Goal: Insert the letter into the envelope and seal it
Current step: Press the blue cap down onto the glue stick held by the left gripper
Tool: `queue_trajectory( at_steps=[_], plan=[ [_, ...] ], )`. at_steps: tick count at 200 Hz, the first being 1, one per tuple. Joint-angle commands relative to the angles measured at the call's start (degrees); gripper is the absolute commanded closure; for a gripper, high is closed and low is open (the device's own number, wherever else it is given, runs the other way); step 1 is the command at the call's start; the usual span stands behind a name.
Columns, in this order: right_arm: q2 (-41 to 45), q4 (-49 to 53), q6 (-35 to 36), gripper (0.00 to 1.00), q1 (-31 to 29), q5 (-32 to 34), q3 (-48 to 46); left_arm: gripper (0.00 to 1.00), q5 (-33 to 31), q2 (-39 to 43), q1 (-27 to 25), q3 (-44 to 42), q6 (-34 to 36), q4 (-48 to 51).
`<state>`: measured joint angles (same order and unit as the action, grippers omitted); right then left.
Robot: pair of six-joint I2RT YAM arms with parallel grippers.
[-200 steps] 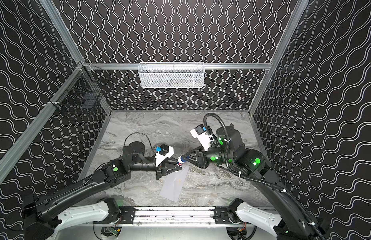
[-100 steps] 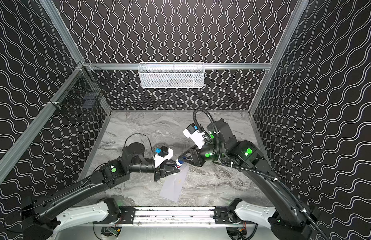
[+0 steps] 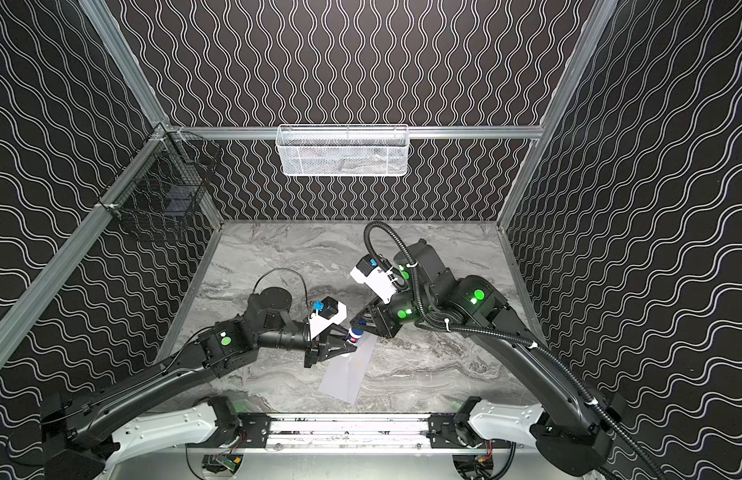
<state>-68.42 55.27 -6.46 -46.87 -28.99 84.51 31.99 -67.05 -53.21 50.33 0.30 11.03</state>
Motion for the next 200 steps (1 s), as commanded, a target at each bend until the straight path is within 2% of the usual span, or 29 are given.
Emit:
queue_trajectory(
  at_steps=[1,38,68,130,187,200],
  plan=[
    [1.0,1.9,0.0,0.92,-0.7,1.2,-2.0,1.0,0.8,0.8,-0.1,0.9,0.7,-11.9],
    [3.6,-2.9,-3.5,0.89,-2.9,3.7,-8.3,1.0,0.4,0.6,-0.1,1.5,-0.2,-12.6],
    [5.7,-7.2,-6.2,0.86,-3.0,1.4,-14.2,1.0,-0.6,1.3,-0.1,1.3,-0.5,-13.6],
    [4.5,-6.5,-7.3,0.79,-3.2,-3.0,-17.7,1.0,-2.0,1.4,0.0,0.8,-1.0,-15.5],
    [11.5,-23.9,-21.2,0.73,-3.1,-7.1,-29.4,1.0,-2.2,1.0,0.1,0.7,-1.5,-17.9],
    [11.8,-24.5,-21.9,0.72,-3.2,-6.8,-29.7,1.0,-1.8,0.5,0.1,0.5,-1.6,-18.8]
  ],
)
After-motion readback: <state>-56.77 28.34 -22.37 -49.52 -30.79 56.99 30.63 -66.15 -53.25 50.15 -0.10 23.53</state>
